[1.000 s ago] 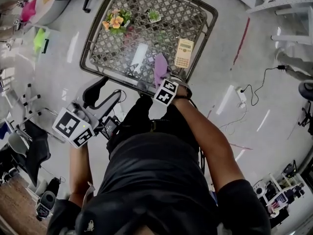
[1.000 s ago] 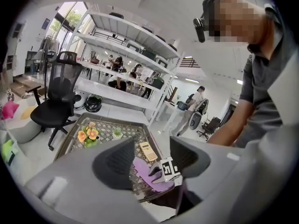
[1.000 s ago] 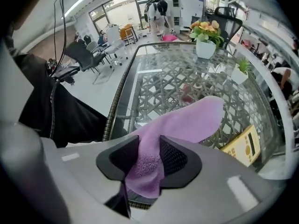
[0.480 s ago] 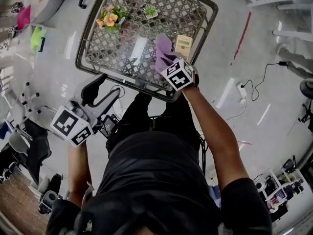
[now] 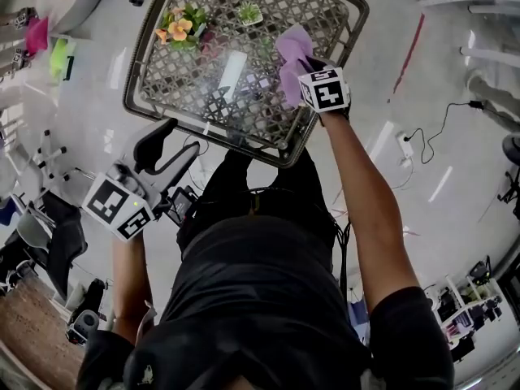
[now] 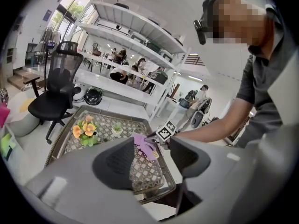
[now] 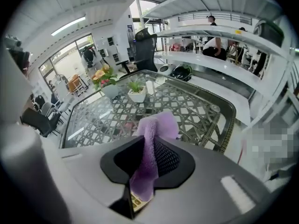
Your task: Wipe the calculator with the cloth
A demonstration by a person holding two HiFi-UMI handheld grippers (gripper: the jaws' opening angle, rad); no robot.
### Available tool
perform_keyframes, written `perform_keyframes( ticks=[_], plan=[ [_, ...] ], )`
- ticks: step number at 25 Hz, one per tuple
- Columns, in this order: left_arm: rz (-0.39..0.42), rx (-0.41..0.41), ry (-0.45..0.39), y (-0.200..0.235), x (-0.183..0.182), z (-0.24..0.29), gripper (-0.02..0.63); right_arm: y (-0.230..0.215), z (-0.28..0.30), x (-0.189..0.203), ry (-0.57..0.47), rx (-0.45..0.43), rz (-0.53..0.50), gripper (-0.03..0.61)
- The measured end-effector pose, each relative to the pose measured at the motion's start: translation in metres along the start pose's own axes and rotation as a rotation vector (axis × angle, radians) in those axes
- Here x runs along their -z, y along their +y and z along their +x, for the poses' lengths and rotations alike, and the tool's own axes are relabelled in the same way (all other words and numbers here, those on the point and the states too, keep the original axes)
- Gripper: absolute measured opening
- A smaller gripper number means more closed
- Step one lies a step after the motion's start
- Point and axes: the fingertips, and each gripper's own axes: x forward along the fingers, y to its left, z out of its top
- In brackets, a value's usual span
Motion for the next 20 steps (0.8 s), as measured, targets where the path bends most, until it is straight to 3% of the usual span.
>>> perform_keyframes(
  ticks=[12, 20],
  plan=[
    [0.005, 0.018, 0.011, 0.0, -0.008, 0.015, 0.284, -0.063, -0.031, 0.025, -0.017, 0.129, 0.217, 0.06],
    [0.011, 0.025, 0.021, -0.001, -0.01, 0.019, 0.284, -0.079, -0.047, 0.038, -0.141, 0.154, 0.594, 0.06]
  ],
)
